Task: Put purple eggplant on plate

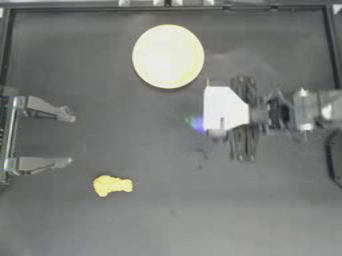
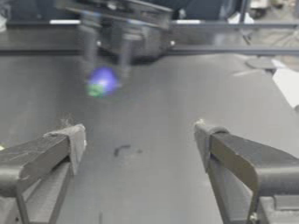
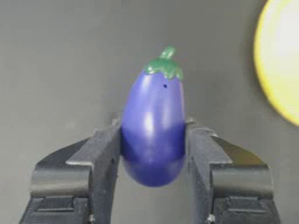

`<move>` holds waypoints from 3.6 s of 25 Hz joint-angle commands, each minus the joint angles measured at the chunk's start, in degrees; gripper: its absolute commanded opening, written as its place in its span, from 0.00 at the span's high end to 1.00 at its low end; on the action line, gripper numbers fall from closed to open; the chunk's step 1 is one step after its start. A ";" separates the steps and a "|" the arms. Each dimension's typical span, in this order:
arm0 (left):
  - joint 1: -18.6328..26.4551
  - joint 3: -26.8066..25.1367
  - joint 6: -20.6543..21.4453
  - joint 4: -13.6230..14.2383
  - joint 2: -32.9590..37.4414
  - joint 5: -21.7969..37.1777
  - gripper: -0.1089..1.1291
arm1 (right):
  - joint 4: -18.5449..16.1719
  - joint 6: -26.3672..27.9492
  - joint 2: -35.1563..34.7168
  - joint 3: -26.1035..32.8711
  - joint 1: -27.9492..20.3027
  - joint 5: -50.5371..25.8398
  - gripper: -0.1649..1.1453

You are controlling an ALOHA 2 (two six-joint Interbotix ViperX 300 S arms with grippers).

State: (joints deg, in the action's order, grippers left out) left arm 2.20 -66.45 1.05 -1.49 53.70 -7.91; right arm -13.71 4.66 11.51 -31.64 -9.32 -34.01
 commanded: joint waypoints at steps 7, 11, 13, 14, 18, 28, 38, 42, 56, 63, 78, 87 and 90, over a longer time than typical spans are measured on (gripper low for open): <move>0.00 0.44 0.26 0.00 -2.11 -0.62 0.08 | 14.41 -18.28 -5.63 6.06 -14.59 6.59 0.73; 0.00 0.18 0.26 -0.09 -2.20 -0.79 0.08 | 21.45 -27.42 -11.51 10.99 -19.07 6.86 0.77; 0.00 0.18 0.26 -0.09 -2.11 -0.79 0.08 | 24.70 -31.20 -14.50 13.62 -20.65 6.77 0.77; 0.00 0.09 0.26 0.00 -2.20 -0.79 0.08 | 26.37 -33.40 -16.26 15.12 -21.62 6.68 0.77; 0.09 0.18 0.26 0.00 -2.20 -0.79 0.08 | 30.59 -38.23 -21.80 19.34 -24.17 6.24 0.77; 1.23 -0.09 0.44 0.00 -2.20 -0.79 0.08 | 29.97 -39.64 -29.09 25.05 -25.31 3.60 0.76; 1.49 -0.18 0.44 -0.09 -2.20 -0.79 0.08 | 29.09 -39.64 -33.31 27.95 -25.31 2.64 0.75; 1.49 -0.09 0.44 -0.09 -2.20 -0.79 0.08 | 28.74 -39.73 -33.40 28.13 -25.40 2.72 0.64; 1.93 -0.18 0.44 -0.09 -2.20 -0.79 0.08 | 29.00 -39.38 -34.63 30.50 -25.31 0.79 0.10; 2.02 -0.09 0.35 0.00 -2.20 -0.79 0.08 | 29.09 -39.02 -30.32 30.50 -25.22 -1.67 0.10; 2.20 0.09 0.53 0.00 -1.85 -0.44 0.08 | 33.13 -39.38 -6.59 12.74 -15.03 5.89 0.10; 2.29 0.18 0.62 0.26 -1.76 -0.26 0.08 | 36.12 -39.38 4.39 -0.70 -8.88 16.00 0.10; 2.29 0.18 0.62 0.26 -1.67 -0.26 0.08 | 36.39 -39.20 6.86 -3.52 -6.50 18.72 0.10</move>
State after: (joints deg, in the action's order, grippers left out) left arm 4.39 -67.24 1.58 -1.32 52.56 -8.00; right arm 22.24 -34.63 15.73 -34.80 -16.88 -16.88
